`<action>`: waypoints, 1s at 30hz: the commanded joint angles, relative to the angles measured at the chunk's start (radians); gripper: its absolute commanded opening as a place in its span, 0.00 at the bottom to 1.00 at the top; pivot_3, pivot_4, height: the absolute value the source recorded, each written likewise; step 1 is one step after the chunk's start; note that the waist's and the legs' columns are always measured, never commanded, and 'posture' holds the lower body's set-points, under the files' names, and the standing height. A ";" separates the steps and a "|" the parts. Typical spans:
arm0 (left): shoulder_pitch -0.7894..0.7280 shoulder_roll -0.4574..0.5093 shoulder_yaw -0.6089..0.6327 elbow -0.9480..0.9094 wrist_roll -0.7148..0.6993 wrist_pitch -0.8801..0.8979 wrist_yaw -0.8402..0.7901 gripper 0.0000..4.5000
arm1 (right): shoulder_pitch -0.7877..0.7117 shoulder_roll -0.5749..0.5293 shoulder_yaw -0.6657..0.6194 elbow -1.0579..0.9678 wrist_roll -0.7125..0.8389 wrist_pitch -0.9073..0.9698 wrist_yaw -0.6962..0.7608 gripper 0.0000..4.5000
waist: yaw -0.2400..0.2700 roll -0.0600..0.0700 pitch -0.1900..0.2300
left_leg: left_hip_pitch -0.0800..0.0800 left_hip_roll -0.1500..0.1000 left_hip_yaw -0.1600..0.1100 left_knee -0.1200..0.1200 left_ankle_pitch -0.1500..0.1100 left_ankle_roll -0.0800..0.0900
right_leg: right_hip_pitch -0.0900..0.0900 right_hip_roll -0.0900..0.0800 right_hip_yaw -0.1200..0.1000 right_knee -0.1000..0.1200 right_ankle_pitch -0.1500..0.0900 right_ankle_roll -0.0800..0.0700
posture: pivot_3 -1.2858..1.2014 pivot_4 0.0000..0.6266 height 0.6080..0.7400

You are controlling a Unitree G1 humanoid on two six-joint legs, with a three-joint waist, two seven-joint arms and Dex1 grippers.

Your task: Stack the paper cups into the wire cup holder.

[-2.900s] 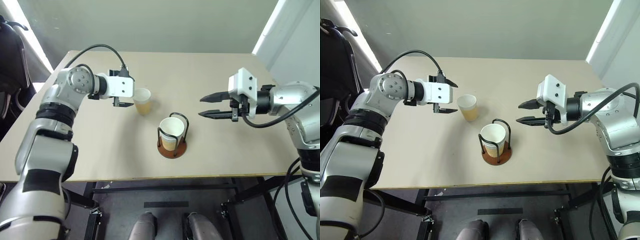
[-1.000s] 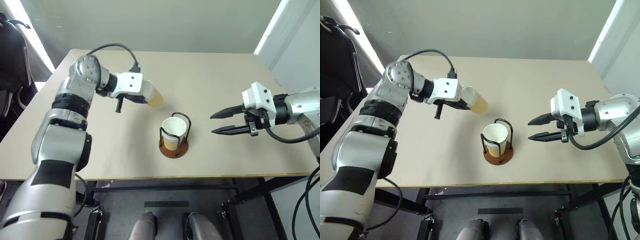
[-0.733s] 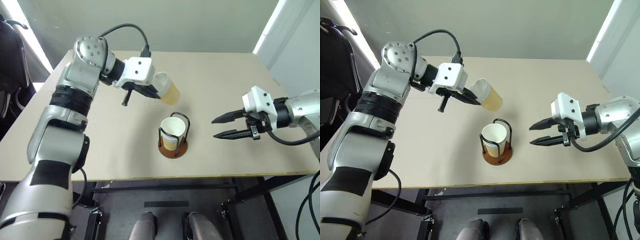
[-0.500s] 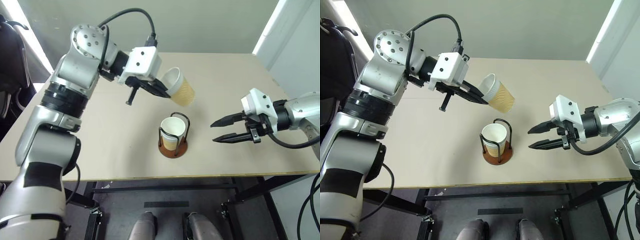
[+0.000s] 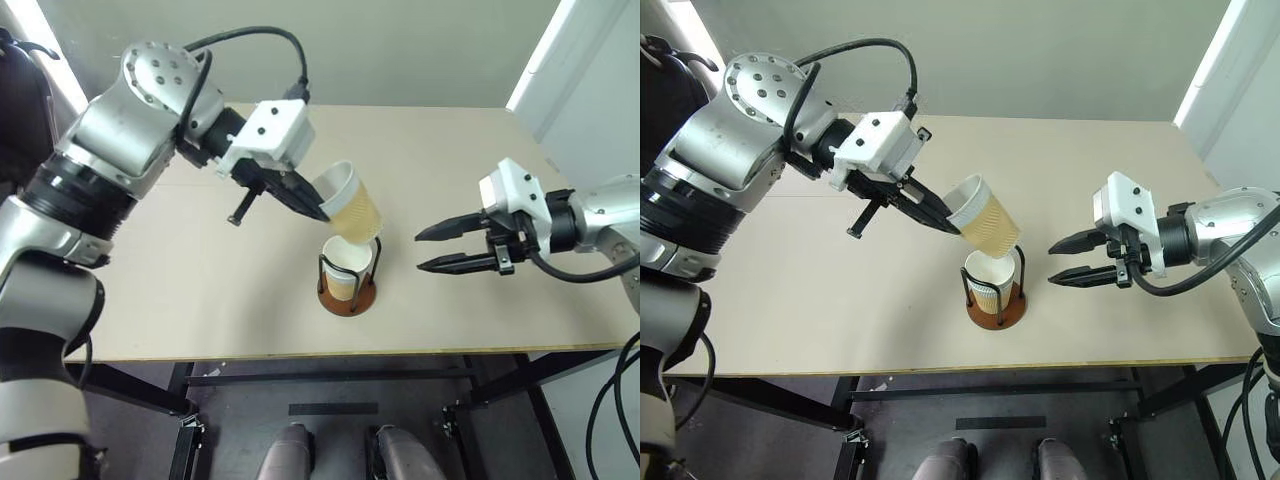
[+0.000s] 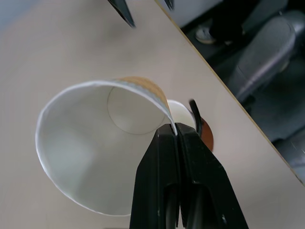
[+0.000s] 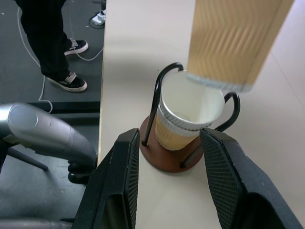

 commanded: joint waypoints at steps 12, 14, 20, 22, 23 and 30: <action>-0.053 0.035 -0.087 -0.028 -0.044 -0.053 -0.035 0.01 | -0.011 0.021 -0.022 -0.046 0.012 -0.001 -0.034 0.44 | -0.002 0.000 0.000 | 0.000 0.000 0.001 -0.001 0.000 0.000 | 0.000 0.000 0.000 0.000 -0.001 0.000 | 0.52 0.24 1.00; -0.059 0.042 -0.104 -0.024 -0.044 -0.064 -0.035 0.01 | -0.011 0.025 -0.021 -0.047 0.011 -0.001 -0.037 0.44 | -0.002 0.000 0.000 | 0.000 0.000 0.000 -0.001 0.000 0.000 | 0.000 0.000 0.000 -0.001 -0.001 0.000 | 0.52 0.24 1.00; -0.075 0.051 -0.140 -0.006 -0.040 -0.099 -0.035 0.01 | -0.004 0.030 -0.018 -0.047 0.007 -0.007 -0.043 0.44 | -0.002 0.000 0.000 | 0.000 0.000 0.000 -0.002 0.000 0.000 | 0.000 0.000 0.000 -0.001 -0.001 -0.001 | 0.52 0.24 1.00; -0.078 0.046 -0.150 0.005 -0.033 -0.113 -0.035 0.01 | -0.002 0.031 -0.017 -0.044 0.004 -0.011 -0.043 0.44 | -0.002 0.000 0.000 | 0.000 0.000 0.000 -0.001 0.000 0.000 | 0.000 -0.001 0.000 -0.001 -0.001 0.000 | 0.52 0.24 1.00; -0.080 0.044 -0.156 0.010 -0.030 -0.120 -0.035 0.01 | -0.001 0.031 -0.016 -0.042 0.003 -0.013 -0.043 0.44 | -0.001 0.000 0.000 | 0.000 0.000 0.000 -0.002 0.000 0.000 | 0.000 0.000 0.000 -0.001 -0.001 0.000 | 0.52 0.24 1.00; -0.096 0.016 -0.199 0.037 -0.026 -0.153 -0.035 0.01 | 0.002 0.033 -0.012 -0.038 -0.003 -0.018 -0.047 0.44 | 0.000 0.000 0.000 | -0.001 -0.001 0.000 -0.002 0.000 0.000 | 0.000 0.000 0.000 -0.001 -0.001 0.000 | 0.52 0.24 1.00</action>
